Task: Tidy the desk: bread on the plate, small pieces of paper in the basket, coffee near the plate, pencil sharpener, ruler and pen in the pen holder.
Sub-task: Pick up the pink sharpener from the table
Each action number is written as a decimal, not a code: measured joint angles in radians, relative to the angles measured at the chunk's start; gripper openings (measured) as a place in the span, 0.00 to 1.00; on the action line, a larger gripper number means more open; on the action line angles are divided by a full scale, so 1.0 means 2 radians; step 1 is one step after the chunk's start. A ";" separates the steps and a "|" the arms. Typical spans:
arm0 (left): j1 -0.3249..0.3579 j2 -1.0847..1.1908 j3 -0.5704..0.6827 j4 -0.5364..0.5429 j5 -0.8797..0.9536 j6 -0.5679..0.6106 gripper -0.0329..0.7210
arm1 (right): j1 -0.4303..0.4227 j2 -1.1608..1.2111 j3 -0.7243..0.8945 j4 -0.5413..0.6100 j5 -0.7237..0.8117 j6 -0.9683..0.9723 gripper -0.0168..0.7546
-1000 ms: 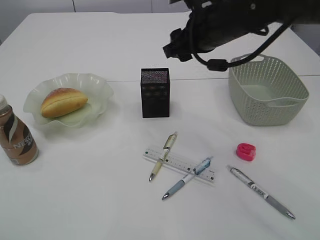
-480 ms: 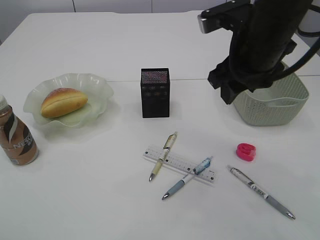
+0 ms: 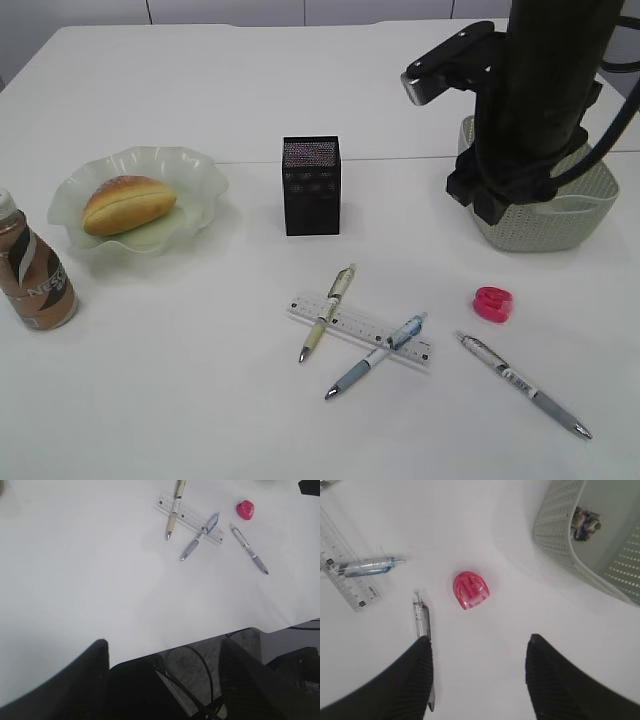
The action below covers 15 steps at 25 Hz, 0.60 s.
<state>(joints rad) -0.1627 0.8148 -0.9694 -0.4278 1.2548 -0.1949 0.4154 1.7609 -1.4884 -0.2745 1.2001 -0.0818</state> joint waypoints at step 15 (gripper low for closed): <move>0.000 0.000 0.000 0.000 0.000 0.000 0.70 | -0.094 0.035 0.020 0.130 -0.039 -0.267 0.62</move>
<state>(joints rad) -0.1627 0.8148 -0.9694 -0.4278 1.2548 -0.1949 0.2281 1.8307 -1.4484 -0.0138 1.1215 -0.6154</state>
